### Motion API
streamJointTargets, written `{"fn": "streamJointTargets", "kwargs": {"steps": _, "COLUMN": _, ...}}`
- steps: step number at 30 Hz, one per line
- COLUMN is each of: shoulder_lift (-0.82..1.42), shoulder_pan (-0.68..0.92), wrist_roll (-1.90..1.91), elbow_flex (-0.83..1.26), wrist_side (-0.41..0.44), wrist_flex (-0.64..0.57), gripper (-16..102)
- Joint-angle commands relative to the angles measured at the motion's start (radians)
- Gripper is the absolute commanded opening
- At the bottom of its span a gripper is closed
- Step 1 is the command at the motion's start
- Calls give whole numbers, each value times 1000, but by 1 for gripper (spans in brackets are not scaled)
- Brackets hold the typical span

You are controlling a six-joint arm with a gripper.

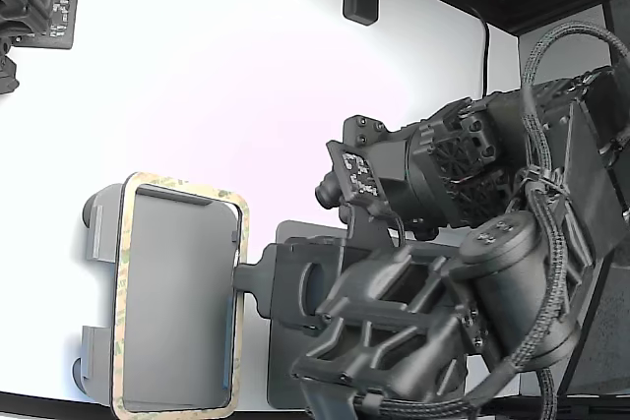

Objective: Move top rectangular frame to the holder.

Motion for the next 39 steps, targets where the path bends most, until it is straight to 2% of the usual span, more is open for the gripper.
{"fn": "streamJointTargets", "kwargs": {"steps": 1, "shoulder_lift": -2, "shoulder_pan": -31, "wrist_roll": 15, "elbow_flex": -20, "wrist_side": -58, "wrist_flex": 9, "gripper": -13}}
{"fn": "streamJointTargets", "kwargs": {"steps": 8, "shoulder_lift": -69, "shoulder_pan": -46, "wrist_roll": -25, "elbow_flex": -15, "wrist_side": -130, "wrist_flex": 6, "gripper": -13}}
{"fn": "streamJointTargets", "kwargs": {"steps": 39, "shoulder_lift": -114, "shoulder_pan": -95, "wrist_roll": -49, "elbow_flex": 20, "wrist_side": -160, "wrist_flex": -40, "gripper": -13}}
